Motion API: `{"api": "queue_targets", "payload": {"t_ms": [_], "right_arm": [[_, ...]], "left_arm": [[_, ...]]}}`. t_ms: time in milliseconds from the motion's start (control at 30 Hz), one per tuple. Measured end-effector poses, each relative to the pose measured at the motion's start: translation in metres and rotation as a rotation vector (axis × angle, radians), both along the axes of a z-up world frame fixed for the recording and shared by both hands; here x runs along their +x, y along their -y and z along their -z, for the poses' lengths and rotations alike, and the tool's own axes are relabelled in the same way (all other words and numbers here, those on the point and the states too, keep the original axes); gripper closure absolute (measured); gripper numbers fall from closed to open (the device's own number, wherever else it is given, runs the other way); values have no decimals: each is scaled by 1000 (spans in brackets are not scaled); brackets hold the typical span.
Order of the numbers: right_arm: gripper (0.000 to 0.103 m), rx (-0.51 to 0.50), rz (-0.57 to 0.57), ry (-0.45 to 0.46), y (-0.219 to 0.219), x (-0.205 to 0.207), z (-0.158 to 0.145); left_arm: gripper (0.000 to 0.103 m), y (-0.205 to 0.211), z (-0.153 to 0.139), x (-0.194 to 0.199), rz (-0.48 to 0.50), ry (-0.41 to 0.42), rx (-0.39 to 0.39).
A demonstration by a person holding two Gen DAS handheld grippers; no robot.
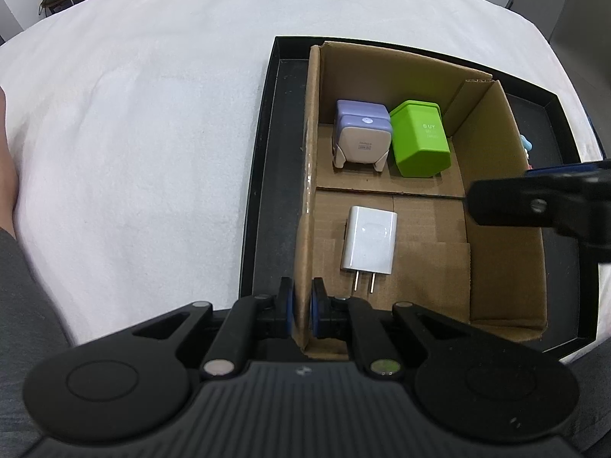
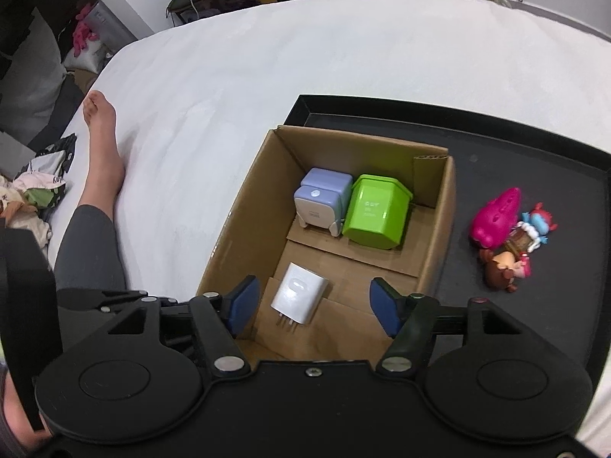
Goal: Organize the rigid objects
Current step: 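Lower the white charger into the box and open the right gripper, then withdraw the right gripper from the box toward the figurines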
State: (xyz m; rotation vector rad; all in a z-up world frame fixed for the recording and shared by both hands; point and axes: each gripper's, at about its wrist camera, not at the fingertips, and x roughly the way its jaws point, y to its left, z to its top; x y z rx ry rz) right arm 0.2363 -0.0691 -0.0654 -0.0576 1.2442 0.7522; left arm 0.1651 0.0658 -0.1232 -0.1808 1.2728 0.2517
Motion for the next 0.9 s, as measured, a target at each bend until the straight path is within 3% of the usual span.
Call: {"api": "queue_targets", "payload": {"t_ms": [233,900], "right_arm": [[27,-21,-17,48,17,-3,-11],[26,-57,-15,105,85,6,-6]], "left_arm": [[95,1,-1,1,-7,-6,6],[95,7,-1,4,-13,-28,44]]}}
